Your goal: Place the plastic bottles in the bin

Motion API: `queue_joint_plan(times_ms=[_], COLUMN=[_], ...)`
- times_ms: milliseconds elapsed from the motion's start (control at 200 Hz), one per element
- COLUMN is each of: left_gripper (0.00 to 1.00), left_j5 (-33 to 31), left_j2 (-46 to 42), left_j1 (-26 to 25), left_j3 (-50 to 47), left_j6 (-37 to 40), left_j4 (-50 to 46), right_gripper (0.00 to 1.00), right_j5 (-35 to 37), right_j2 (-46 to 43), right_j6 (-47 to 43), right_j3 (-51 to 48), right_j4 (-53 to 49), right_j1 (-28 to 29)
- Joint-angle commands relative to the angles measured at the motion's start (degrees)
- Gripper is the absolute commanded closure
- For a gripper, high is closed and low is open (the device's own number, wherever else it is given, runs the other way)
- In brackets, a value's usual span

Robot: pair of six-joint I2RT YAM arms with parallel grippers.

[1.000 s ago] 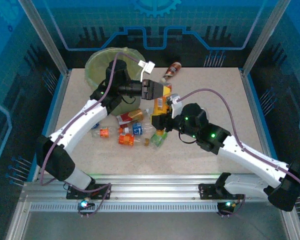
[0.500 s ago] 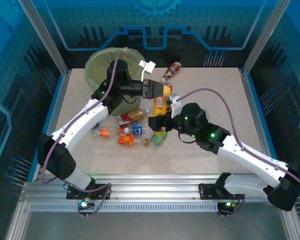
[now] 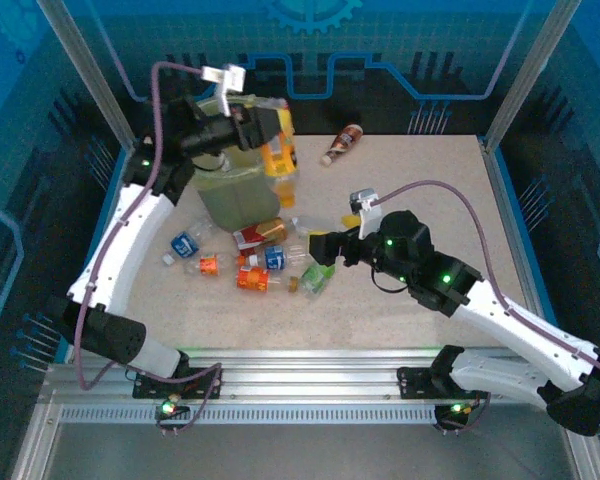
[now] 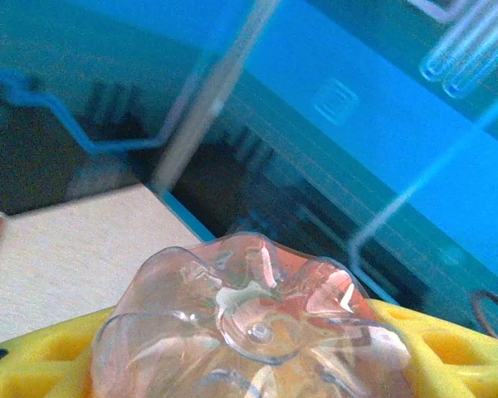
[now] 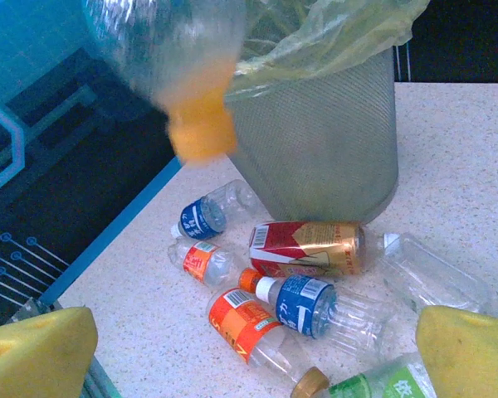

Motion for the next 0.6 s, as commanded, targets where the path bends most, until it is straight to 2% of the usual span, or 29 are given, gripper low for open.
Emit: queue_joint_plan(times_ms=[0,225,420,595], left_gripper=[0.63,0.63,0.61,0.58], left_j5=[-8.4,-21.1,-26.2,-29.4], left_j2=[0.0,4.5,11.0,14.1], left_j1=[3.9,9.7,11.6,11.7], left_j3=[3.9,9.8,15.9,15.8], left_j6=[4.9,12.4,19.8,25.4], left_j4=[-4.2,-5.2,-10.4,-13.4], right_gripper=[0.0,0.0,0.0,0.0], right_j5=[2.5,4.8,9.2,12.6], right_j2=[-0.5,0.6,2.5,5.4], right_j6=[1.4,2.0,4.3,6.2], right_j3=[0.1,1.5,3.4,6.1], right_j4=[-2.9,-5.9,-10.7,-15.5], right_j1=[0.4,0.4,0.5,0.4])
